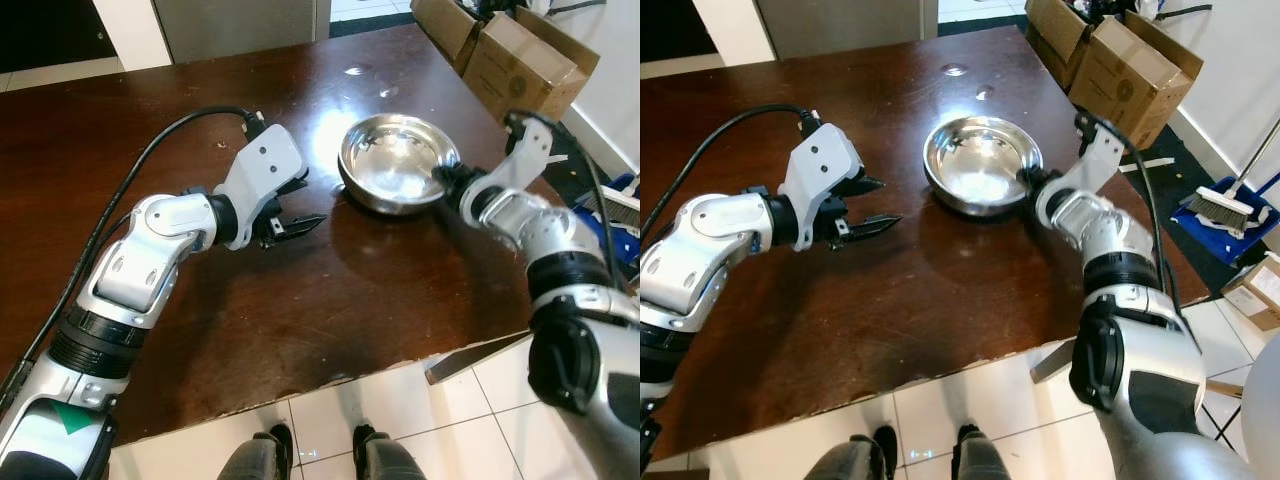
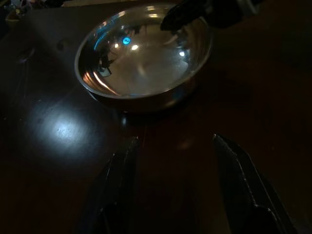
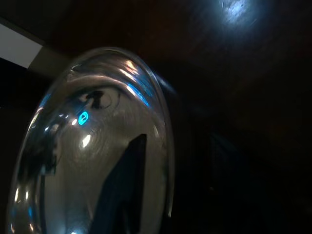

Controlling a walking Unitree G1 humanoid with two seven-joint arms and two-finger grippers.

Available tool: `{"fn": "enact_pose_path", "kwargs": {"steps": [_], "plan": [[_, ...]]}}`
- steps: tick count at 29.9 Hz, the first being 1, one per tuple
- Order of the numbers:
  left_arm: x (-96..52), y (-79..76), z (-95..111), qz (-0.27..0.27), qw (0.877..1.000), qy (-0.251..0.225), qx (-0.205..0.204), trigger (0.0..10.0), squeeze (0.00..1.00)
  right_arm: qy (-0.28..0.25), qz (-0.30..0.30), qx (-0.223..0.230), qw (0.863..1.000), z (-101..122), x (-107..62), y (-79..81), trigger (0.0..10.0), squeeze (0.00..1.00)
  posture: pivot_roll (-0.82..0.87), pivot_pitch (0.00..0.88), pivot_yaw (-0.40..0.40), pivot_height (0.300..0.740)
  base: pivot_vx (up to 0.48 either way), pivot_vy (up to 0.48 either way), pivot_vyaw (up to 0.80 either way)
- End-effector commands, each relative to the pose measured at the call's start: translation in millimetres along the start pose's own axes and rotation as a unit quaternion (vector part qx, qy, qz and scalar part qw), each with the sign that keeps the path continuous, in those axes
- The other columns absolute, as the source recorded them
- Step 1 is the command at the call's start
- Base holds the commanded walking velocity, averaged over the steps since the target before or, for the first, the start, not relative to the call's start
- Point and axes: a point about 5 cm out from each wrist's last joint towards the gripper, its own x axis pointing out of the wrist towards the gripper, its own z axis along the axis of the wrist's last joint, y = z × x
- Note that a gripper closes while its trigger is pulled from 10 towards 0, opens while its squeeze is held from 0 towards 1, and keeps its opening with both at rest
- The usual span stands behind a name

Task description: Setting the table

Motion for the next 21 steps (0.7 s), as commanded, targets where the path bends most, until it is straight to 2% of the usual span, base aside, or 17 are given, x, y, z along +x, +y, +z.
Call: {"fn": "enact_pose_path", "kwargs": {"steps": [1, 6, 7, 11, 13, 14, 15, 17, 21], "plan": [[-0.9, -4.7, -4.4, -0.006, 1.0, 0.005, -0.008, 10.0, 0.0, 0.003, -0.012, 0.006, 1.0, -2.3, -0.4, -7.2, 10.0, 1.0, -0.03, 0.204, 0.087, 0.74, 0.0, 0.0, 0.0], [0.0, -7.1, -5.7, -0.01, 1.0, 0.004, -0.012, 10.0, 0.0, -0.022, 0.01, -0.001, 1.0, 9.4, -1.4, -3.0, 10.0, 1.0, -0.04, 0.203, 0.087, 0.74, 0.0, 0.0, 0.0], [1.4, -8.4, -5.6, -0.01, 1.0, 0.003, -0.015, 10.0, 0.0, -0.052, 0.032, -0.011, 0.998, 21.6, -3.7, 2.5, 10.0, 0.0, -0.04, 0.199, 0.083, 0.74, 0.0, 0.0, 0.0], [2.0, -9.7, -5.9, -0.011, 1.0, 0.002, -0.017, 10.0, 0.0, -0.084, 0.066, -0.021, 0.994, 35.0, -8.0, 14.7, 10.0, 0.0, -0.04, 0.197, 0.085, 0.74, 0.0, 0.0, 0.0], [1.3, -11.9, -7.8, -0.012, 1.0, 0.002, -0.021, 10.0, 0.0, -0.111, 0.112, -0.037, 0.987, 43.7, -18.1, 37.2, 10.0, 0.0, -0.06, 0.192, 0.087, 0.74, 0.0, 0.0, 0.0], [0.7, -13.1, -8.9, -0.013, 1.0, 0.003, -0.022, 10.0, 0.0, -0.12, 0.132, -0.041, 0.983, 43.5, -25.2, 48.4, 10.0, 0.0, -0.06, 0.19, 0.087, 0.74, 0.0, 0.0, 0.0], [0.7, -13.1, -8.9, -0.013, 1.0, 0.003, -0.022, 10.0, 0.0, -0.12, 0.132, -0.041, 0.983, 43.5, -25.2, 48.4, 10.0, 0.0, -0.06, 0.19, 0.087, 0.74, 0.0, 0.0, 0.0], [0.0, -14.2, -10.4, -0.005, 1.0, 0.001, -0.028, 10.0, 0.0, -0.135, 0.154, -0.074, 0.976, 34.8, -41.6, 65.2, 10.0, 0.0, -0.06, 0.177, 0.08, 0.74, 0.0, 0.0, 0.0], [-1.4, -12.5, -11.0, 0.011, 0.999, -0.002, -0.035, 10.0, 0.0, -0.152, 0.165, -0.11, 0.968, 22.6, -55.1, 75.5, 10.0, 0.0, -0.06, 0.172, 0.077, 0.74, 0.0, 0.0, 0.0]]}}
